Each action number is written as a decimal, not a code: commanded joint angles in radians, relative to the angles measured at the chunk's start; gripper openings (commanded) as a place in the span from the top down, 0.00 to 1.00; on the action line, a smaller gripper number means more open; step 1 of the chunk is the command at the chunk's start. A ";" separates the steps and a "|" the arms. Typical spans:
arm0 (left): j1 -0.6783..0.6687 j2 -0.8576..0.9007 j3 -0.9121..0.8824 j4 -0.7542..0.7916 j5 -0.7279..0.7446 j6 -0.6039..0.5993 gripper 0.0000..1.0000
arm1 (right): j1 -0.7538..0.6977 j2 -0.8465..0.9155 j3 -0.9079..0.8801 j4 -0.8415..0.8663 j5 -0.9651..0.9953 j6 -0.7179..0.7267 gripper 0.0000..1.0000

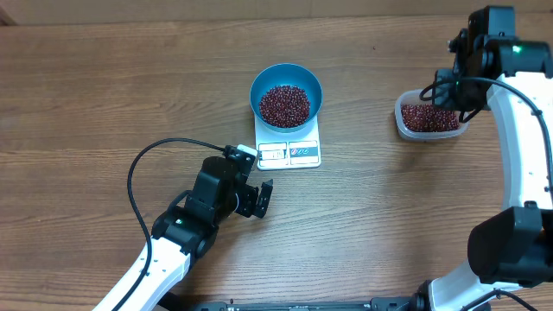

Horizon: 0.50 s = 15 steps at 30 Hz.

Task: Scoop item into bowl and weigh 150g on scale
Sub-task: 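Return the scoop with the right gripper to the bean container, then dig the scoop into the beans with the right gripper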

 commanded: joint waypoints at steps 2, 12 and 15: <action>0.004 0.006 -0.004 0.000 -0.007 -0.014 0.00 | -0.005 -0.004 -0.085 0.053 0.027 -0.036 0.96; 0.004 0.006 -0.004 0.001 -0.007 -0.014 0.00 | -0.005 0.001 -0.240 0.176 0.141 -0.130 0.96; 0.004 0.006 -0.004 0.000 -0.007 -0.014 0.01 | -0.005 0.002 -0.267 0.206 0.170 -0.130 0.96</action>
